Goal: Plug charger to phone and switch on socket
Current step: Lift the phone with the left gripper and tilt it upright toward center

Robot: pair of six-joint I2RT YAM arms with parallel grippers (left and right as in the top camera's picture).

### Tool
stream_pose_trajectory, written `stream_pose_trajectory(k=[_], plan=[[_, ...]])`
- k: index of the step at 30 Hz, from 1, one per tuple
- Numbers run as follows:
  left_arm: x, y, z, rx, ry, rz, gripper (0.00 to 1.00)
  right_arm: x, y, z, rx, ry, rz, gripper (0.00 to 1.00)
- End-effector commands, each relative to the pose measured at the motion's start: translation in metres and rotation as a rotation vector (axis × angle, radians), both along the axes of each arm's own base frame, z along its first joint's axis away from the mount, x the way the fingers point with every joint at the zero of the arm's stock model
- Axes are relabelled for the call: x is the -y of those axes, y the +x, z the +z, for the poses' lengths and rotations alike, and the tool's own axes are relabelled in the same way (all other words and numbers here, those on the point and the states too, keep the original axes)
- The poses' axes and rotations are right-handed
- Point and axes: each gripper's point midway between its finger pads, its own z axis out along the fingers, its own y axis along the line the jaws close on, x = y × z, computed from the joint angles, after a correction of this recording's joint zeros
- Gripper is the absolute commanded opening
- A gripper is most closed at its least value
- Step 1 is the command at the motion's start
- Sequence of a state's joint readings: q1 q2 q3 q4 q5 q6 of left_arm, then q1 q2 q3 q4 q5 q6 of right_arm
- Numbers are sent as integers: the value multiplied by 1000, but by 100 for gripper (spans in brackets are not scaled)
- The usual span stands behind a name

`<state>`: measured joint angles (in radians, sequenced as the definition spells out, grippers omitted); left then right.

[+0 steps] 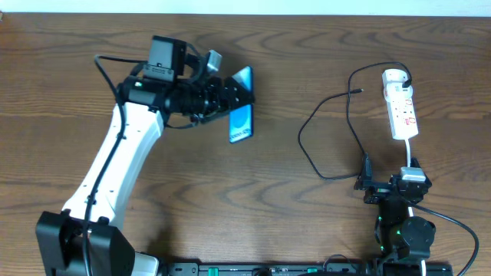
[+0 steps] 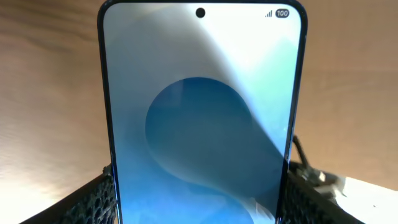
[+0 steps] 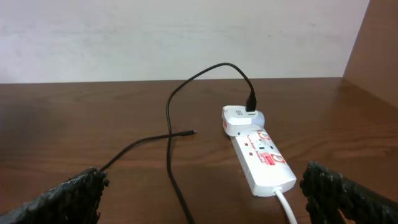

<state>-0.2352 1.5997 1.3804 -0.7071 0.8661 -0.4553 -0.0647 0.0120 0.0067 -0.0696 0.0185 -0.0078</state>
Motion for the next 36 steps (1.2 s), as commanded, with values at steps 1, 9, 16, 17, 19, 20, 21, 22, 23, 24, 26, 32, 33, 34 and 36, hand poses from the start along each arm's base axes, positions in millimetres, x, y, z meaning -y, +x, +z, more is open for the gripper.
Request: stream_pose_trajectory(k=[1, 9, 16, 17, 19, 20, 21, 22, 23, 24, 26, 32, 33, 34, 36], plan=[[35, -28, 23, -72, -105, -74, 59, 3, 0, 0, 2, 10, -13, 99], [83, -20, 30, -21, -82, 11, 59, 3, 0, 0, 2, 10, -13, 99], [74, 11, 26, -31, -38, 249, 59, 3, 0, 0, 2, 10, -13, 99], [73, 13, 25, -37, -36, 261, 59, 3, 0, 0, 2, 10, -13, 99], [73, 15, 20, -47, -35, 265, 59, 3, 0, 0, 2, 10, -13, 99], [74, 16, 18, -56, -33, 267, 59, 3, 0, 0, 2, 10, -13, 99], [75, 16, 12, -78, -31, 272, 59, 3, 0, 0, 2, 10, -13, 99], [76, 17, 8, -99, -31, 273, 59, 3, 0, 0, 2, 10, -13, 99], [77, 17, 5, -111, -31, 271, 59, 3, 0, 0, 2, 10, -13, 99], [81, 17, -2, -142, -39, 255, 59, 3, 0, 0, 2, 10, -13, 99], [89, 16, -8, -175, -62, 220, 59, 3, 0, 0, 2, 10, -13, 99], [110, 17, -16, -305, -228, 65, 59, 3, 0, 0, 2, 10, -13, 99], [109, 18, -16, -320, -251, 44, 59, 3, 0, 0, 2, 10, -13, 99], [105, 19, -16, -334, -264, 38, 59, 3, 0, 0, 2, 10, -13, 99], [95, 23, -11, -337, -298, 22, 59, 3, 0, 0, 2, 10, -13, 99]])
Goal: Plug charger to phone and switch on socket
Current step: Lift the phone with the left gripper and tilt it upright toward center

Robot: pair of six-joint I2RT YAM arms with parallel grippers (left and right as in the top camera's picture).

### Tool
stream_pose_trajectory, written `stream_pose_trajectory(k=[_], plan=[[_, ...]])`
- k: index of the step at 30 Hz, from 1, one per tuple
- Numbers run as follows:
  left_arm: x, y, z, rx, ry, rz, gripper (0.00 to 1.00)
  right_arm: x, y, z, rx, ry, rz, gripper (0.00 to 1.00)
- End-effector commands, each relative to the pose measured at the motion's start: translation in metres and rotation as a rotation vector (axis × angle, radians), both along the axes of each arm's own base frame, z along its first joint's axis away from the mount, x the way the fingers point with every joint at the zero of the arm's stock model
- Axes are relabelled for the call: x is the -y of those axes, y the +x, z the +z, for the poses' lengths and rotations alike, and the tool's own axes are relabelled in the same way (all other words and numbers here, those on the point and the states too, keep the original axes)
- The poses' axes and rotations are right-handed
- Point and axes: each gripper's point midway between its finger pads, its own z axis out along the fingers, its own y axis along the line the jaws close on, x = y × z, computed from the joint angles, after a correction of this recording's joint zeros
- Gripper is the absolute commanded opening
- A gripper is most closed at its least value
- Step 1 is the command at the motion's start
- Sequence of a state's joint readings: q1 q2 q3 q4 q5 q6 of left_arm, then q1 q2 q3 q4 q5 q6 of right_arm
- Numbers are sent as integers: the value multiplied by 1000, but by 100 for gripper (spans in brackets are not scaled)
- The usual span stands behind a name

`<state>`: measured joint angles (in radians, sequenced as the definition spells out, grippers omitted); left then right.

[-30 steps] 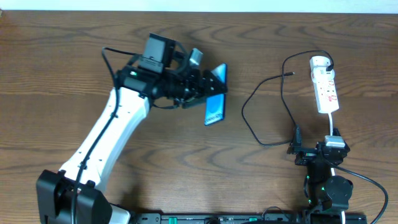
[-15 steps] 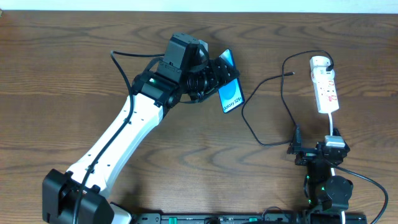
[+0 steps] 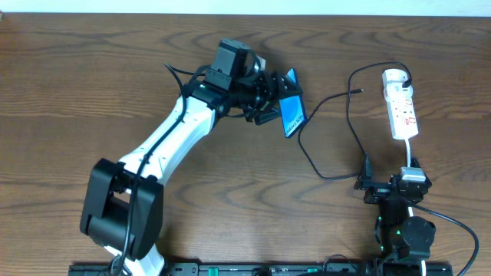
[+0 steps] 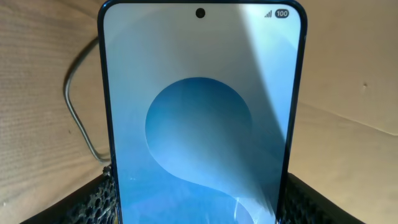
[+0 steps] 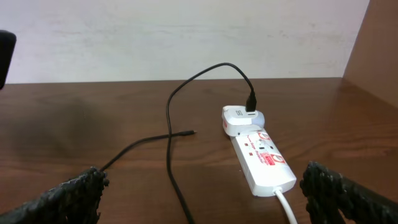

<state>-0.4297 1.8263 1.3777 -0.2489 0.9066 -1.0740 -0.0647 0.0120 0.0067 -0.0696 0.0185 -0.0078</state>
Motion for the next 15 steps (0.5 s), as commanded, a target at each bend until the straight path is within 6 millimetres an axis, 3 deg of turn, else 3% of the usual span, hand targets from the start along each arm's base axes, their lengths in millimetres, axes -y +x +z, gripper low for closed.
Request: stream_pose_trajectory(k=[1, 9, 15], plan=[[-10, -2, 27, -9, -128, -71, 59, 3, 0, 0, 2, 10, -13, 99], [-39, 13, 34, -15, -174, -37, 59, 3, 0, 0, 2, 10, -13, 99], [-48, 17, 37, -25, -194, -30, 59, 3, 0, 0, 2, 10, -13, 99]])
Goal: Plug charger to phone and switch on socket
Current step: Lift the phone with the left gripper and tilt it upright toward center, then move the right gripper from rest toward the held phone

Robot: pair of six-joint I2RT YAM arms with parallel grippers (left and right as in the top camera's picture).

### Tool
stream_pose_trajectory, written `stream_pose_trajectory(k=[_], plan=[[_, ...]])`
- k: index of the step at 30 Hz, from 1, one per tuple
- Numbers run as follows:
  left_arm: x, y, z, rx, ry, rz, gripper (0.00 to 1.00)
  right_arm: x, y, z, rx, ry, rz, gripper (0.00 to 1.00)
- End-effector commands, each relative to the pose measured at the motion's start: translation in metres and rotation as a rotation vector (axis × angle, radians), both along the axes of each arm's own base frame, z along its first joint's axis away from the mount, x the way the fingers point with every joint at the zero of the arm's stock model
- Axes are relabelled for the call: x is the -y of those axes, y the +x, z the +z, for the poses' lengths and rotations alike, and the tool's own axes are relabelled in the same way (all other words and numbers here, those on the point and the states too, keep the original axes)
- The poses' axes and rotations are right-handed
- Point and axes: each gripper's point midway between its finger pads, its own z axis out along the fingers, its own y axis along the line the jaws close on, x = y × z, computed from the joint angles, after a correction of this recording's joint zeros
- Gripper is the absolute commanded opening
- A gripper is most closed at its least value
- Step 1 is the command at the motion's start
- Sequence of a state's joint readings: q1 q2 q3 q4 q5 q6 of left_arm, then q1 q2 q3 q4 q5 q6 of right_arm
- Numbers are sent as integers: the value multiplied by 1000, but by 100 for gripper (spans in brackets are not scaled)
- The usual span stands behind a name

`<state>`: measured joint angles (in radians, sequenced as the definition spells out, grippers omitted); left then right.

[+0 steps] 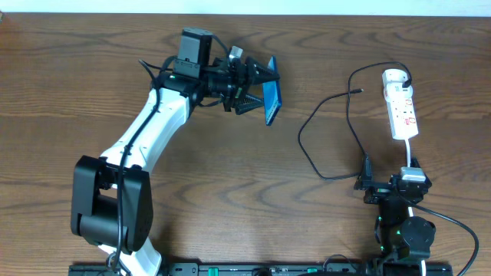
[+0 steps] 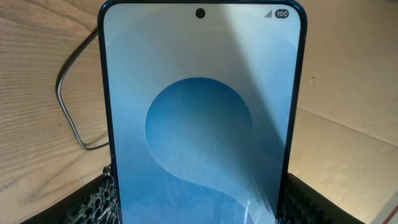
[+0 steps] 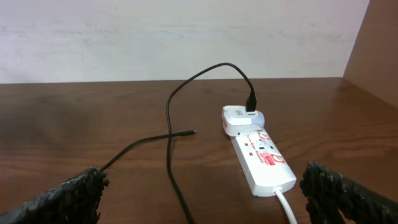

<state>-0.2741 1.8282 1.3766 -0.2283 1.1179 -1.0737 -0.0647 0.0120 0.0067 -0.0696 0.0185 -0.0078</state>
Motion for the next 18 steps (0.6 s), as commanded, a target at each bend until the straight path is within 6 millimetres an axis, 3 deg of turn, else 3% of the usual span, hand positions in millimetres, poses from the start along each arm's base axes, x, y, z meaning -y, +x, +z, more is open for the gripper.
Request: stream_pose_trajectory(k=[1, 4, 8, 13, 16, 18], plan=[[-2, -4, 15, 9, -51, -32, 59, 3, 0, 0, 2, 10, -13, 99], [-2, -4, 16, 1, -53, -32, 59, 1, 0, 0, 4, 13, -3, 99], [-2, -4, 16, -3, -54, -31, 59, -18, 0, 1, 12, 154, 97, 99], [-2, -4, 16, -48, -58, -15, 59, -36, -1, 3, 0, 645, 164, 99], [-2, -4, 16, -97, -62, 1, 59, -37, -1, 4, -10, 937, 143, 99], [-2, -4, 16, -105, -64, 4, 59, -37, -1, 3, -12, 992, 137, 99]])
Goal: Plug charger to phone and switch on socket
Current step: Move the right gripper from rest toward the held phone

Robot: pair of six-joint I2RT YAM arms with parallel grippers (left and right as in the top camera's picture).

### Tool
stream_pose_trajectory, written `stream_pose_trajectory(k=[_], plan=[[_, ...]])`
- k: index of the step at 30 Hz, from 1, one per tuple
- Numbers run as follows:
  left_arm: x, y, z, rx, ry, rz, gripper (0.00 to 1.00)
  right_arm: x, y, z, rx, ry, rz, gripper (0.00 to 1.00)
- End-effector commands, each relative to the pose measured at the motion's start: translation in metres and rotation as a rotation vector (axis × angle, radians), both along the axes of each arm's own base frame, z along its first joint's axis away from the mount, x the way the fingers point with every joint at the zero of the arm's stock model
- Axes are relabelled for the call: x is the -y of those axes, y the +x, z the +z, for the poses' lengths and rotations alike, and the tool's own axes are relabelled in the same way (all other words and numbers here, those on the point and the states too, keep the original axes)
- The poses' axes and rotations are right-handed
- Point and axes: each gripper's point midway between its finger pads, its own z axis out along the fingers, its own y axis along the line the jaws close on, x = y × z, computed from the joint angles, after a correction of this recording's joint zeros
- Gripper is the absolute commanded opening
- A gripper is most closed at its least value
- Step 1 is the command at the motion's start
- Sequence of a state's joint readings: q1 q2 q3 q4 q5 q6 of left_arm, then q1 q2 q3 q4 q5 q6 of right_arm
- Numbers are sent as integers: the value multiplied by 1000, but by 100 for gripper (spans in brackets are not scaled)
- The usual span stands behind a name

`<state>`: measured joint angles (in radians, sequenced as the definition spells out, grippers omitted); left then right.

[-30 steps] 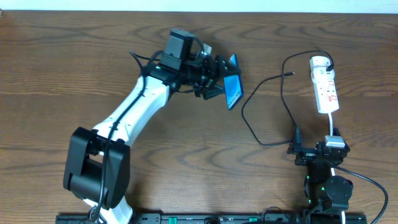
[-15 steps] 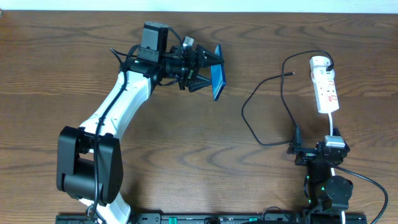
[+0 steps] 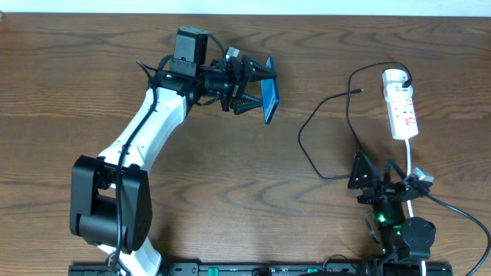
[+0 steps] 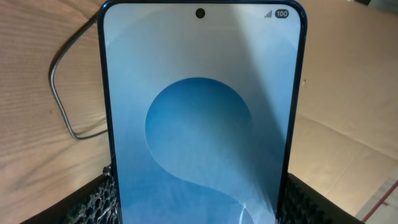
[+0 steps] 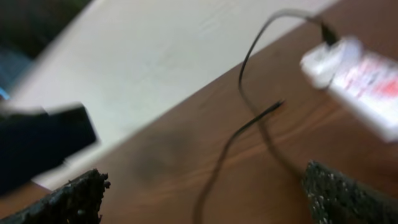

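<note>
The blue-screened phone (image 3: 268, 99) is held edge-up above the table, and my left gripper (image 3: 255, 89) is shut on its lower end. In the left wrist view the phone (image 4: 199, 124) fills the frame between the fingers (image 4: 93, 200). The black charger cable (image 3: 308, 147) loops across the table, its free plug tip (image 3: 359, 90) lying right of the phone. Its other end goes into the white adapter (image 3: 393, 76) on the white power strip (image 3: 402, 111). My right gripper (image 3: 374, 178) is open near the front right, with nothing between its fingers (image 5: 348, 193). The right wrist view is tilted and blurred.
The strip's white lead (image 3: 413, 157) runs toward the right arm's base. The left arm (image 3: 146, 130) stretches diagonally across the left half of the wooden table (image 3: 230, 192). A pale wall (image 5: 174, 56) lies behind the table's far edge.
My right gripper has left its rest pose and tilted, so its view is now slanted and blurred. The left gripper and phone have hardly shifted.
My left gripper held the phone at mid-table left of centre. Then the phone was close to the cable loop. After that it was back further left and higher, where it stays. The right arm rested still until now.
</note>
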<state>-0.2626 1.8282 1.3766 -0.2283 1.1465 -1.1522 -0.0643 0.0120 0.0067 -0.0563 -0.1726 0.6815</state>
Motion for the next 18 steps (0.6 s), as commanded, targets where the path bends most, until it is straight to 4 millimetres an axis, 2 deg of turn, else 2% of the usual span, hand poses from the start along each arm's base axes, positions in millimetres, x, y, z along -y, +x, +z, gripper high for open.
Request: stream_pose_trajectory(k=[1, 13, 14, 16, 18], plan=[[1, -3, 13, -26, -38, -11, 59, -5, -1, 0, -33, 289, 12, 99], [1, -3, 13, -35, -38, -6, 59, -6, -1, 0, -33, 273, 20, 99], [1, -2, 13, -34, -35, -3, 59, -6, -1, -1, -32, 240, 21, 99], [1, -1, 12, -32, -30, 3, 59, -5, 0, -4, -25, 60, 30, 99], [1, 0, 12, -24, -29, 6, 59, -5, 2, -13, -27, -234, 55, 99]])
